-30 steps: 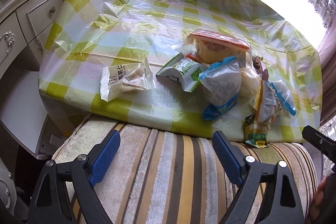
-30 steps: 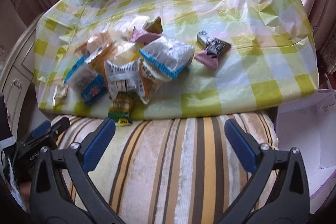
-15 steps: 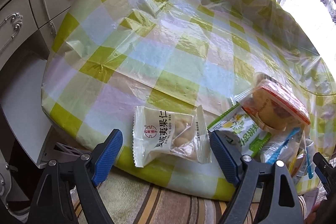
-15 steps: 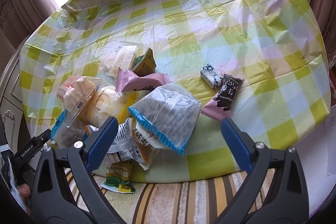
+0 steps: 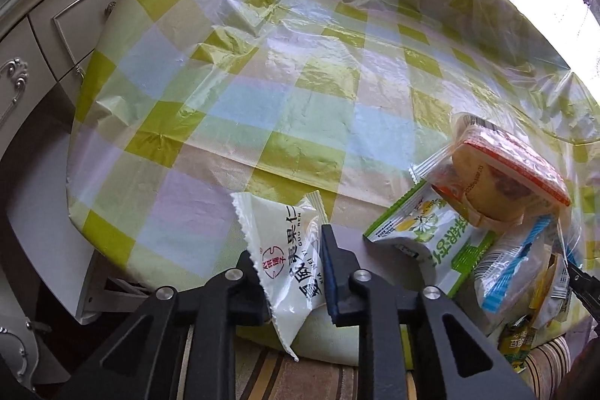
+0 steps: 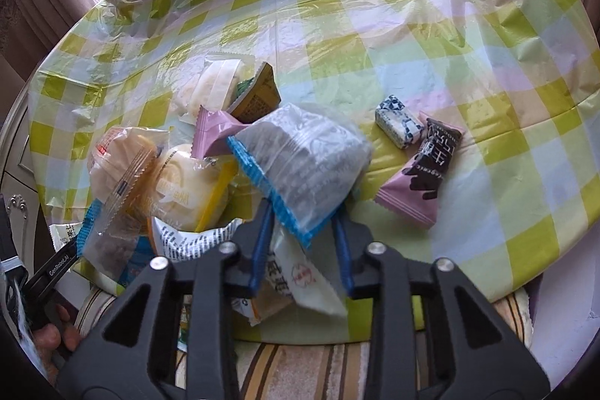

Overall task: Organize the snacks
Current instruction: 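Grasp the clear blue-trimmed snack bag with the right tool while the left tool grasps the white red-print packet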

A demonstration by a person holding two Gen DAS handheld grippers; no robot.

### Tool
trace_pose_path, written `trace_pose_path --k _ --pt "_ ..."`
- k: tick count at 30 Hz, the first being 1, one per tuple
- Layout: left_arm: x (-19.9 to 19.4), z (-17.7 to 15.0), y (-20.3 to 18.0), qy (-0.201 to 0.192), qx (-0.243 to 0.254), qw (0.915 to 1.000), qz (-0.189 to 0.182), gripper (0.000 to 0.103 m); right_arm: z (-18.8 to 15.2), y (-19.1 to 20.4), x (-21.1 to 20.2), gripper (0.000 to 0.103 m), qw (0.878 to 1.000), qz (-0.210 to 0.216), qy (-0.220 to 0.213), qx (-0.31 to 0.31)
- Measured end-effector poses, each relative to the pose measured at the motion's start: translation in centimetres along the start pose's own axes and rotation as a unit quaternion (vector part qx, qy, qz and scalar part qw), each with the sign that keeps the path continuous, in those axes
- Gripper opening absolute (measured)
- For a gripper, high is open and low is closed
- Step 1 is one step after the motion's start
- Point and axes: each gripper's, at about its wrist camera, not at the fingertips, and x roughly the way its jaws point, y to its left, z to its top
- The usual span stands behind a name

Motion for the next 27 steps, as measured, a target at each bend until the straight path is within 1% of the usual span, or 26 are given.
trace_pose_path --k 3,5,6,7,8,9,11,14,17,18,19,20,22,25,27 --pt "-0.3 0.0 -0.1 -0.005 -0.002 1.0000 -0.003 0.020 -0.1 0.0 -0.5 0.023 1.000 0.003 -0.005 -0.002" --pt "-0.5 -0.1 0.0 -0.009 -0.005 0.9999 -0.006 0.020 -0.2 0.2 -1.4 0.026 1.000 -0.006 -0.020 -0.014" --pt "-0.8 -0.2 0.1 -0.012 -0.006 0.9999 -0.006 0.020 -0.1 0.1 -1.8 0.044 0.999 -0.016 -0.029 -0.017" --pt "-0.9 -0.2 0.1 -0.015 -0.006 0.9998 -0.007 0.020 0.1 0.1 -2.2 0.074 0.999 -0.022 -0.039 -0.018" --pt "-1.1 -0.2 0.0 -0.018 -0.005 0.9998 -0.009 0.020 0.3 0.0 -2.5 0.083 0.998 -0.019 -0.052 -0.017" --pt "-1.2 -0.2 -0.1 -0.021 -0.004 0.9997 -0.008 0.020 0.6 -0.2 -2.7 0.086 0.998 -0.014 -0.057 -0.012" --pt "-1.7 -0.3 -0.1 -0.031 -0.002 0.9995 -0.009 0.020 1.3 -0.6 -2.3 0.086 0.999 -0.005 -0.052 0.008" --pt "-2.4 -0.5 -0.2 -0.045 0.001 0.9990 -0.010 0.020 2.4 -1.0 -0.8 0.086 0.999 -0.004 -0.038 0.026" --pt "-3.0 -0.8 -0.4 -0.053 0.005 0.9985 -0.012 0.020 3.2 -0.6 1.0 0.086 1.000 -0.004 -0.020 0.017" --pt "-3.2 -0.9 -0.5 -0.056 0.006 0.9983 -0.013 0.020 3.4 -0.5 1.4 0.083 1.000 -0.003 -0.017 0.013" --pt "-3.4 -1.1 -0.6 -0.059 0.008 0.9981 -0.014 0.020 3.4 -0.5 1.9 0.068 1.000 0.002 -0.010 0.013" --pt "-3.7 -1.2 -0.7 -0.063 0.011 0.9979 -0.015 0.020 3.4 -0.5 2.2 0.064 1.000 0.002 -0.005 0.014" --pt "-4.2 -1.2 -1.0 -0.071 0.015 0.9972 -0.017 0.020 3.3 -0.5 2.0 0.053 1.000 0.007 -0.012 0.011" --pt "-5.2 -1.4 -1.5 -0.087 0.020 0.9959 -0.014 0.020 3.0 -0.5 1.4 0.048 1.000 0.013 -0.023 0.007" --pt "-5.8 -1.5 -1.8 -0.095 0.024 0.9950 -0.015 0.019 2.9 -0.7 0.7 0.047 0.999 0.017 -0.034 0.009"
